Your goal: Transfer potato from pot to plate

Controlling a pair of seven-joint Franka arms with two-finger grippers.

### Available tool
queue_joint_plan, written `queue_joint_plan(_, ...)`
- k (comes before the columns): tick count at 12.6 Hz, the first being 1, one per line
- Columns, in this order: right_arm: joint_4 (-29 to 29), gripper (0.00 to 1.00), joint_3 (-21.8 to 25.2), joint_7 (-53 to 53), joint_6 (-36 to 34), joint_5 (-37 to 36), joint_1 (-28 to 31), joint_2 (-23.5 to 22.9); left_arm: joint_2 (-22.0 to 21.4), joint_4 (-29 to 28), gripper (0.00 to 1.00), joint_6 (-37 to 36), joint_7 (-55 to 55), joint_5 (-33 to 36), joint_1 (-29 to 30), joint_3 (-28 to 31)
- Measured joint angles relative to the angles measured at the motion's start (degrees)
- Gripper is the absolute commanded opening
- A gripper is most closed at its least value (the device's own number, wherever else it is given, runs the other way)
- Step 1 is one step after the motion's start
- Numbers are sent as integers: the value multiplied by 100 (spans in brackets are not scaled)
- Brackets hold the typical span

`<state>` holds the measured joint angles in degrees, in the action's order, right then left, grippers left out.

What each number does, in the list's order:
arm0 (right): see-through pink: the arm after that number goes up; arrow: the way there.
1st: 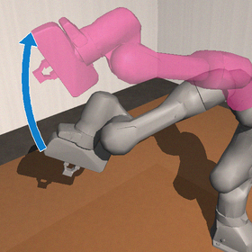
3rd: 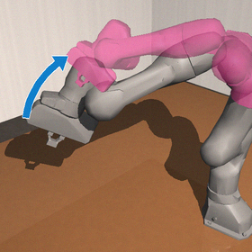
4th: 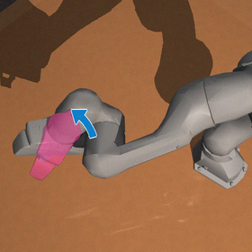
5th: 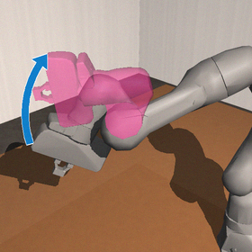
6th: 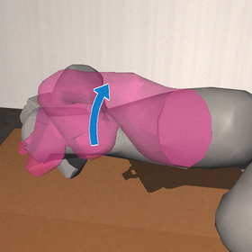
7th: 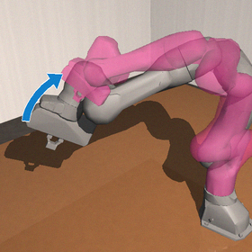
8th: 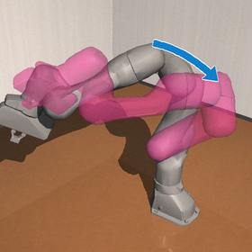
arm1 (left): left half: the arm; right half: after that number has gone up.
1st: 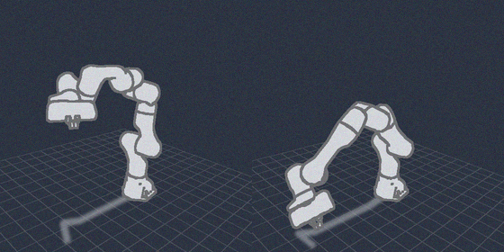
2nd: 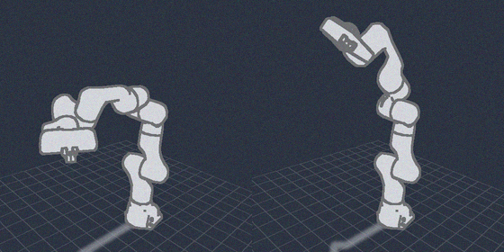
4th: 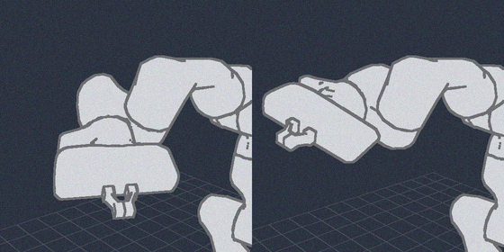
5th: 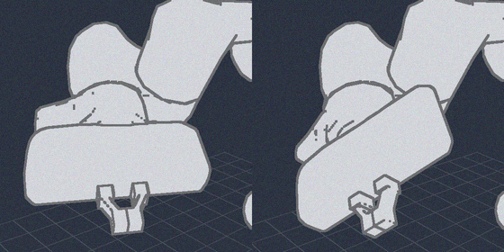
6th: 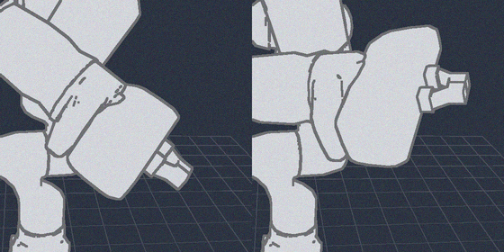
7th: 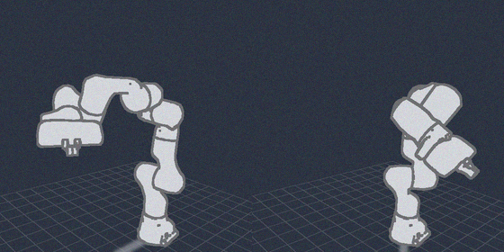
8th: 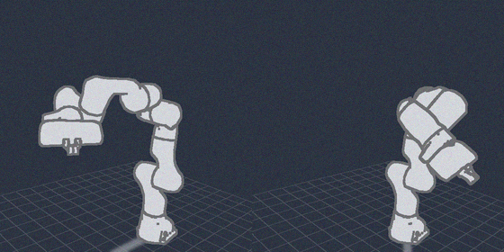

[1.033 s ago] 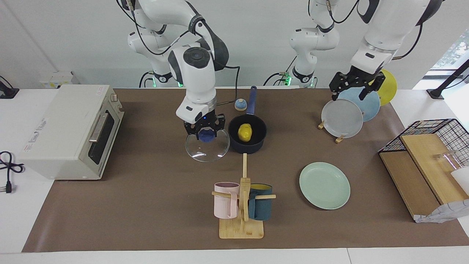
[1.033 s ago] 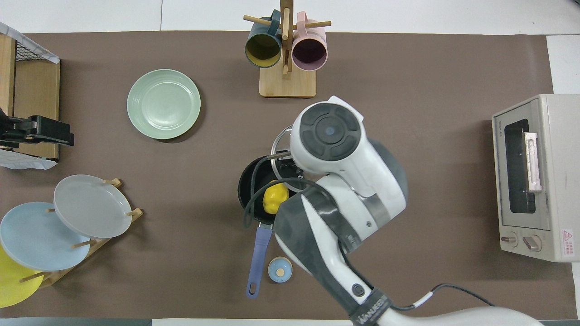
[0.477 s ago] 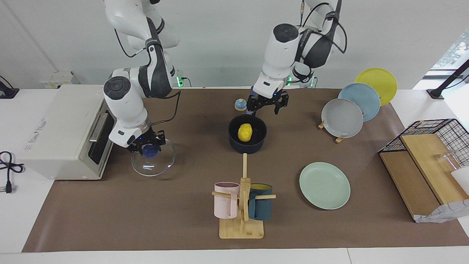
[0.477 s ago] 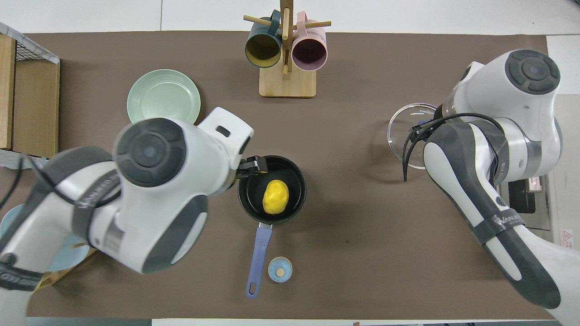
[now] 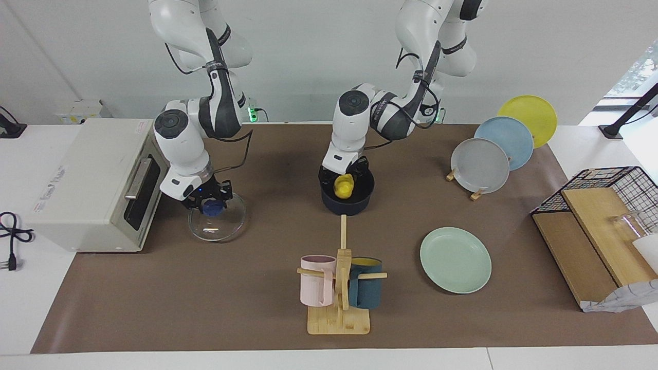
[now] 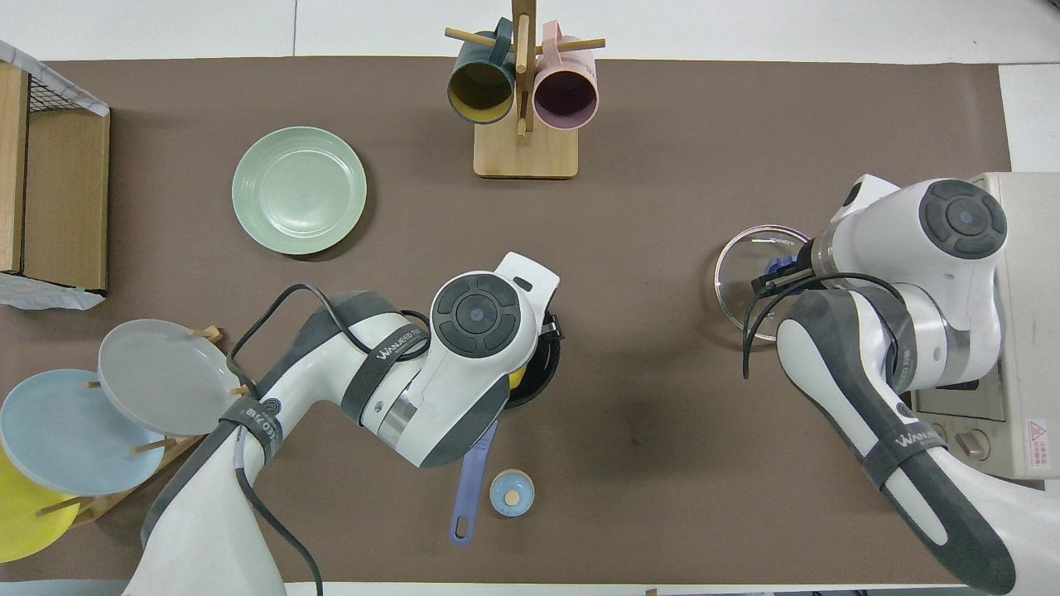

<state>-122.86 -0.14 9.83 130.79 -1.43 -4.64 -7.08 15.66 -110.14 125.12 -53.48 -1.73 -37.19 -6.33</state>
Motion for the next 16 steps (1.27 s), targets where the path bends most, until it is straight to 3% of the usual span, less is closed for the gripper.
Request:
queue_joint_plan(4, -189, 8, -2, -6, 168, 5, -1, -2, 3, -150, 100, -9, 0, 0, -24, 7)
queue_joint_plan(5, -241, 39, -2, -7, 264, 5, 0, -11, 4, -242, 100, -10, 0, 0, -61, 7)
queue_joint_plan(6, -279, 89, -2, -9, 340, 5, -1, -22, 4, -304, 100, -10, 0, 0, -94, 6)
queue_joint_plan(7, -295, 100, -2, -12, 360, 5, -1, -24, 3, -329, 100, -10, 0, 0, -111, 6)
queue_joint_plan(10, -184, 100, -2, -24, 329, 7, -1, -20, -9, -376, 100, -2, -1, 0, -141, 12)
queue_joint_plan(11, -41, 100, -2, -27, 151, 7, -1, -18, -20, -394, 94, 4, -3, 0, -142, 13)
queue_joint_plan(12, 172, 100, -2, -28, -125, 7, -1, -13, -28, -411, 81, 12, -5, 0, -142, 17)
queue_joint_plan(15, 1318, 100, 2, -35, -1657, 8, 9, 55, -28, -443, 13, 101, -6, 0, -142, 39)
queue_joint_plan(16, 1715, 100, 5, -36, -2149, 7, 31, 90, -44, -449, 0, 113, -5, 0, -142, 38)
